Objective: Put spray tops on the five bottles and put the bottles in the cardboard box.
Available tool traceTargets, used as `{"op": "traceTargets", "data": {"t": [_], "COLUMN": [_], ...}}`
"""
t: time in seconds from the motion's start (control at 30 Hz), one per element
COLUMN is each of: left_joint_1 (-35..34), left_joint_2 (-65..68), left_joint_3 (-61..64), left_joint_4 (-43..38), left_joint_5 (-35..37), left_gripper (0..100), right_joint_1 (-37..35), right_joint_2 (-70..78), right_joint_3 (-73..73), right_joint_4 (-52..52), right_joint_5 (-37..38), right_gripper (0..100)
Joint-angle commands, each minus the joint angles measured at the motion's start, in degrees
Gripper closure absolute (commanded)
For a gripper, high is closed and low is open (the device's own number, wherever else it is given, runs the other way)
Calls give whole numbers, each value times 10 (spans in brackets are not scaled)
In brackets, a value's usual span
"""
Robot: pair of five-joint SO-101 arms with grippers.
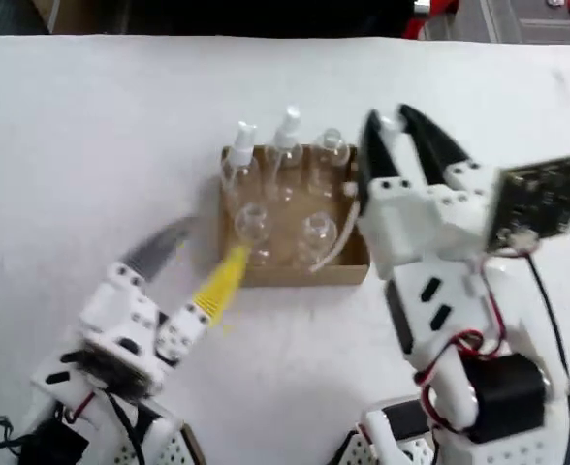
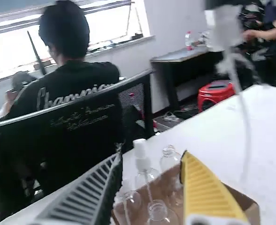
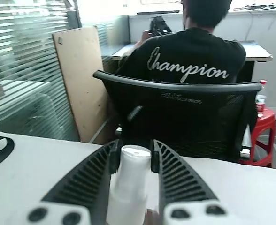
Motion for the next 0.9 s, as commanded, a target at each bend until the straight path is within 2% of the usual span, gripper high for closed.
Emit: {"op": "traceTargets", "data": {"t": [0.0, 0.17, 0.3, 0.47, 0.63, 0.87], "left_joint_1": [67, 103, 102, 102, 102, 60], "left_joint_2": [-3, -3, -3, -3, -3, -3], "left_joint_3": [-12, -12, -12, -11, 10, 65], "left_joint_4": [14, -3, -3, 1, -4, -64], "left_joint_5": [-18, 37, 91, 115, 114, 117], "left_gripper": [805, 805, 805, 806, 805, 805], "right_joint_1": [-32, -36, -51, -90, -126, -209], "right_joint_2": [-5, -5, -10, -44, -122, -159], "right_joint_3": [33, 105, 135, 138, 141, 139], "right_joint_4": [-47, -115, -122, -53, -31, 46], "right_joint_5": [8, 8, 8, 9, 9, 9], "right_gripper": [982, 982, 982, 982, 983, 983]}}
